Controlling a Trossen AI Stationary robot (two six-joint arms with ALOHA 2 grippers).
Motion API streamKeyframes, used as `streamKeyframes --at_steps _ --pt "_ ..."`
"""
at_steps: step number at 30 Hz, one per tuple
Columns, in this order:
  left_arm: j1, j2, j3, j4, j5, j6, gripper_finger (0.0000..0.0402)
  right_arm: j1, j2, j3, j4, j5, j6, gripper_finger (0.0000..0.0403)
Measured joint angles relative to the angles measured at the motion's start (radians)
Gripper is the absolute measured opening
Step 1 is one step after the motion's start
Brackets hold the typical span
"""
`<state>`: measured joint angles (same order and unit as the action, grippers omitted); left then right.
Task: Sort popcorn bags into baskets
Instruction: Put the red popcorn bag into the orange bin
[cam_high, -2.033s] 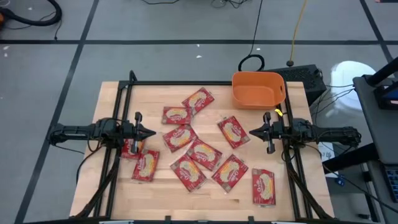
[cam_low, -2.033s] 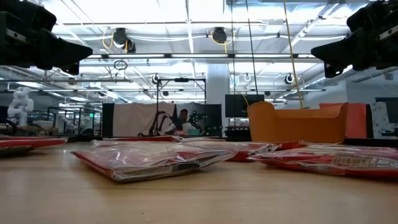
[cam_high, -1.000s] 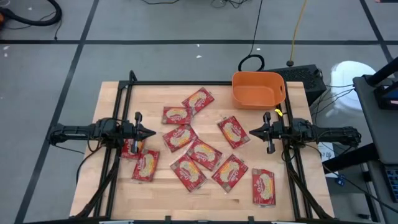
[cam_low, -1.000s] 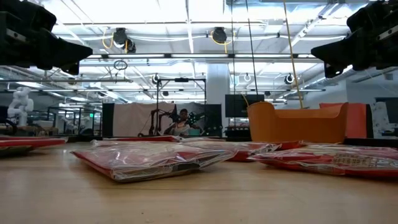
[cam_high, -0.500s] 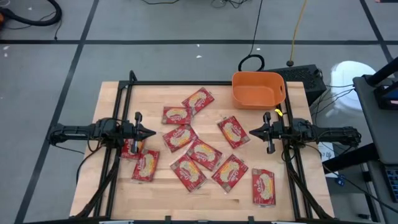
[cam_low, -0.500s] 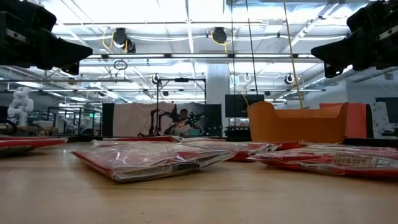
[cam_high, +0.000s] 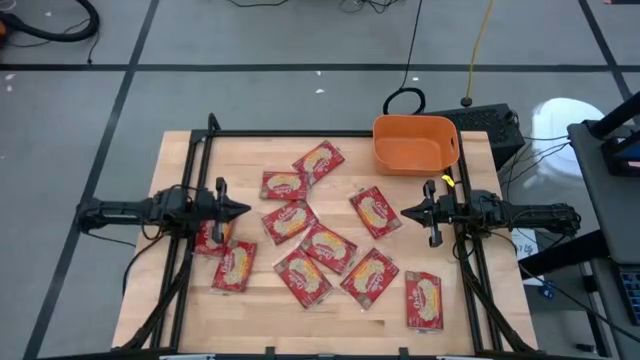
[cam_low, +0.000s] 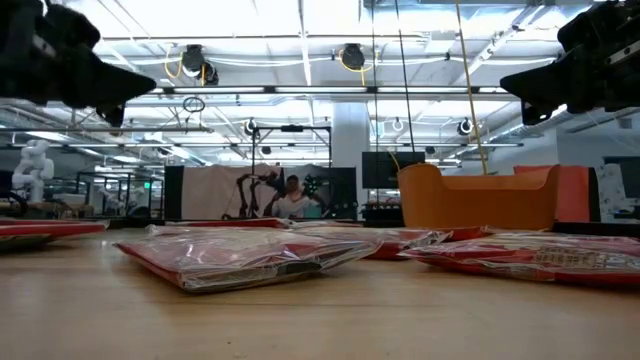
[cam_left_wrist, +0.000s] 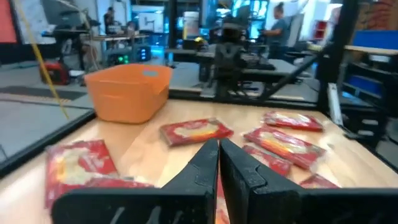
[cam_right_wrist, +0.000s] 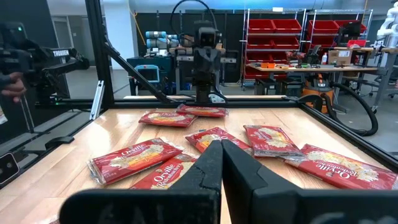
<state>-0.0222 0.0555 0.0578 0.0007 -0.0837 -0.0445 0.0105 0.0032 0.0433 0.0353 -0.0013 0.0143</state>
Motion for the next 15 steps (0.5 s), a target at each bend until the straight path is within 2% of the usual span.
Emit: streamKeyframes --at_steps 3,10,15 --pt "0.0 0.057 0.089 -0.027 -0.003 0.018 0.0005 0.0 0.0 0.0 -0.001 0.0 0.0 0.0" --pt "-0.001 0.277 0.362 -0.04 -0.011 0.05 0.0004 0.0 0.0 0.0 -0.001 0.0 0.0 0.0" --pt "0.0 0.44 0.622 -0.195 -0.014 0.105 0.0006 0.0 0.0 0.0 -0.001 0.0 0.0 0.0"
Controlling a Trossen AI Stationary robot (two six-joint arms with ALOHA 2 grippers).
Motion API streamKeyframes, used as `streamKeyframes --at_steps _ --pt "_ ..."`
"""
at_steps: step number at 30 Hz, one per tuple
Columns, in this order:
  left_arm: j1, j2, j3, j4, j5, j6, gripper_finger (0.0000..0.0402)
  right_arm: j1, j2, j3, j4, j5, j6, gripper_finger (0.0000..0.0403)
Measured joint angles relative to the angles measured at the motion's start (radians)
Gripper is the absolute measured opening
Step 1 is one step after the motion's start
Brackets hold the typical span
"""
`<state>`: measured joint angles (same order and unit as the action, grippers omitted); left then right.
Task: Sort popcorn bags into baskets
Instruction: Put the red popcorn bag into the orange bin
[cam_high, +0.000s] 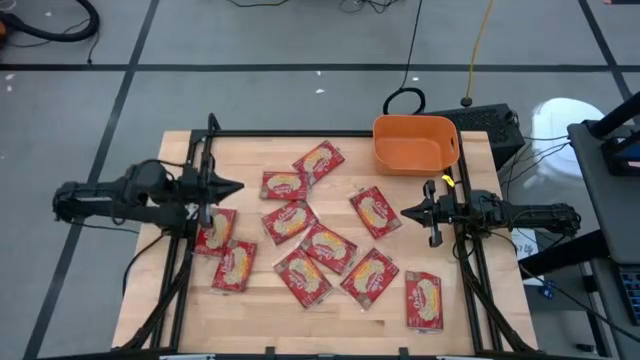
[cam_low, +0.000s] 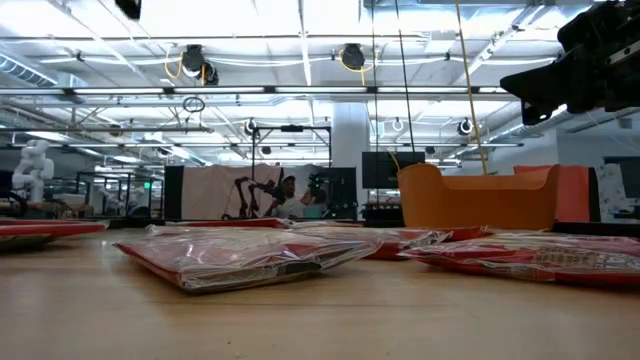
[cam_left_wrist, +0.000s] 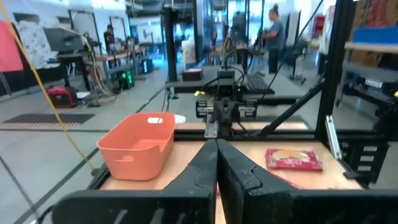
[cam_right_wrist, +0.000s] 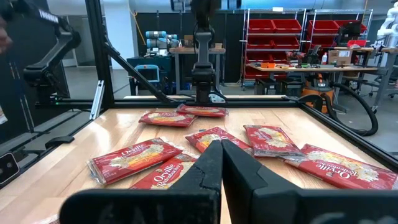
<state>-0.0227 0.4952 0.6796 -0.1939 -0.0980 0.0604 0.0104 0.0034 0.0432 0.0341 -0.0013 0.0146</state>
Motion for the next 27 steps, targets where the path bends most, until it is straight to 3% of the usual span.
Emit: streamKeyframes --at_steps 19,27 --pt "0.0 0.424 0.764 -0.363 -0.096 0.004 0.0008 0.0 0.0 0.0 0.0 0.0 0.0 0.0" --pt "0.01 0.569 0.923 -0.388 -0.096 -0.011 0.0003 0.0 0.0 0.0 -0.001 0.0 0.0 0.0"
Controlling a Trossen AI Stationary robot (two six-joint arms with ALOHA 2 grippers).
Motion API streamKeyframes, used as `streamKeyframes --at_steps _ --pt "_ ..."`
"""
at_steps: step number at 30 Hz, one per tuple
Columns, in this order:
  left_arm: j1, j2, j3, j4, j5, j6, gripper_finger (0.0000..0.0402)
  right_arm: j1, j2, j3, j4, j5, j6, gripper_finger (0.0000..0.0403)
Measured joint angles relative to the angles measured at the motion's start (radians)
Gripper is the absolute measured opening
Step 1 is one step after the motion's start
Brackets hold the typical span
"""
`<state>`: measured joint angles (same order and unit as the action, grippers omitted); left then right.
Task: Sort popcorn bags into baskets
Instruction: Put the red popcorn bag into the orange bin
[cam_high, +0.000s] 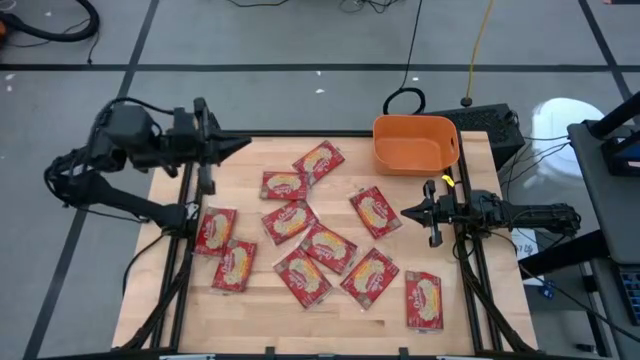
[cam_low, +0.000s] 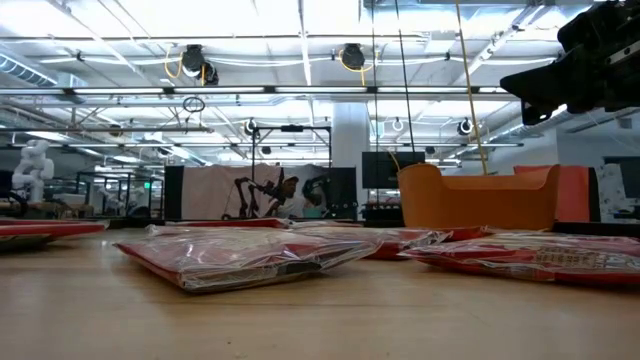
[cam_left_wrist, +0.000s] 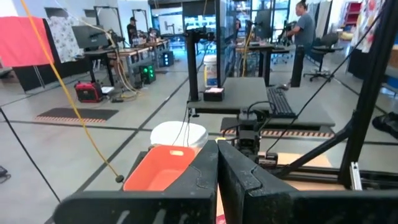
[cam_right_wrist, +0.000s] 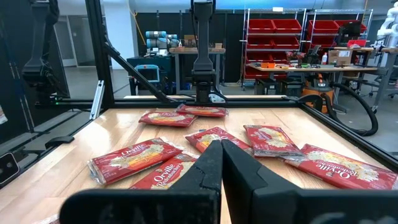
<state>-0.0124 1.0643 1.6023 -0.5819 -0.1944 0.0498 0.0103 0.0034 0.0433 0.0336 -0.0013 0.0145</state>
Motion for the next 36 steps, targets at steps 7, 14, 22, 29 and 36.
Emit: streamKeyframes --at_steps 7,14,22,29,36 --pt "0.0 0.083 0.007 -0.001 0.0 -0.003 0.0007 0.0 0.0 0.0 0.0 0.0 0.0 0.0" --pt "-0.009 0.163 0.007 0.009 0.0 -0.007 0.0011 0.0 0.0 0.0 0.0 0.0 0.0 0.0" --pt "-0.011 0.227 0.006 0.053 0.0 -0.027 0.0018 0.0 0.0 0.0 0.0 0.0 0.0 0.0" --pt "-0.011 0.268 0.006 0.095 0.0 -0.026 0.0019 0.0 0.0 0.0 0.0 -0.001 0.0 0.0" --pt "-0.008 0.277 0.006 0.111 0.0 -0.021 0.0019 -0.002 0.0 0.0 0.006 0.005 0.062 0.0"
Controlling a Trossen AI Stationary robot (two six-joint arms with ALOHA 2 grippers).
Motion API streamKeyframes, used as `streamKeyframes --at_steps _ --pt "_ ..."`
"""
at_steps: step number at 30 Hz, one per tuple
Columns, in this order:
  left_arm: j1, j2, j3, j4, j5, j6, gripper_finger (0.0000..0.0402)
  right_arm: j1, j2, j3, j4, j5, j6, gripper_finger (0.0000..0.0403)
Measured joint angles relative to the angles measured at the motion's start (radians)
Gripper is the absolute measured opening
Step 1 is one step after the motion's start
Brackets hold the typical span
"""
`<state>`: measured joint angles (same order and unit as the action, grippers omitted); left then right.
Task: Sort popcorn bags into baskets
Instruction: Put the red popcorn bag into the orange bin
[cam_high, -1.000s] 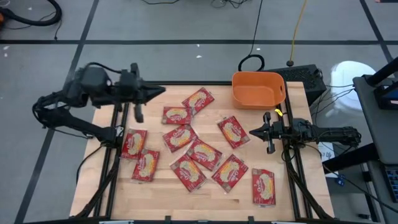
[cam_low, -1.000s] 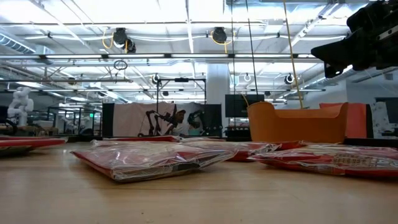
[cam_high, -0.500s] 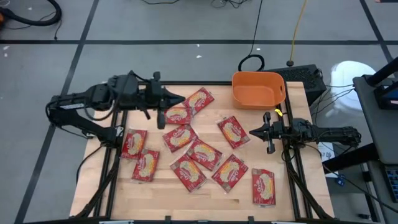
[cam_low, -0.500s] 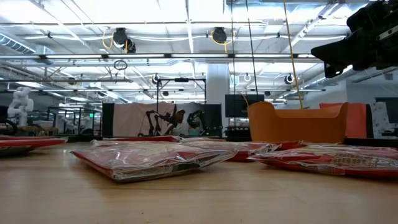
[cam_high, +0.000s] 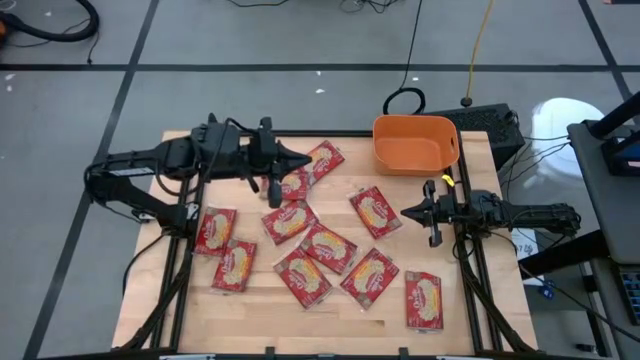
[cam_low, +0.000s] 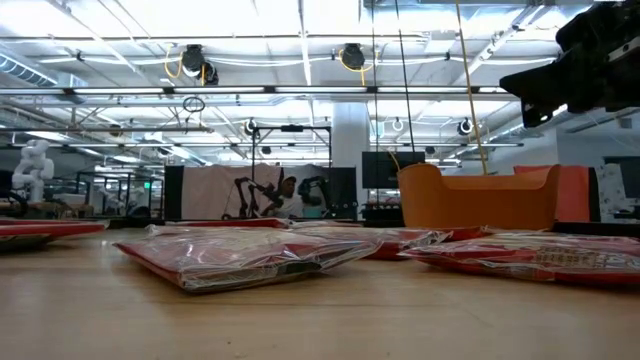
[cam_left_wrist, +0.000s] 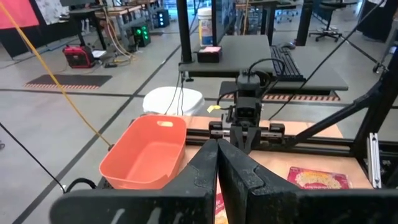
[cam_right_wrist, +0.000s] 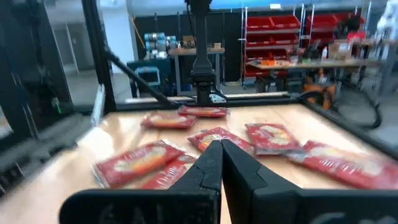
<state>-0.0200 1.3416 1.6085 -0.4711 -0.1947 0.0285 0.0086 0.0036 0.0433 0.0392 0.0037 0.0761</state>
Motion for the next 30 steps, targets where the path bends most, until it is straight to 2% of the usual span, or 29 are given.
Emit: streamKeyframes --at_steps 6,10,14,22,30 --pt "0.0 0.0 0.0 -0.02 0.0 -0.004 0.0005 0.0 0.011 0.019 0.057 0.0 0.043 0.0" --pt "0.003 -0.001 0.0 -0.044 0.0 0.005 0.001 0.0 0.054 0.12 0.017 0.027 0.057 0.0" --pt "0.01 -0.001 0.0 -0.055 0.001 0.011 0.0019 0.0 0.153 0.286 -0.099 0.028 0.054 0.0" --pt "0.01 -0.001 0.0 -0.072 0.0 0.018 0.0004 0.0 0.441 0.71 -0.392 0.1 0.015 0.0" --pt "0.01 -0.001 0.0 -0.097 0.001 0.014 0.0026 0.0 0.687 1.033 -0.641 0.104 0.058 0.0"
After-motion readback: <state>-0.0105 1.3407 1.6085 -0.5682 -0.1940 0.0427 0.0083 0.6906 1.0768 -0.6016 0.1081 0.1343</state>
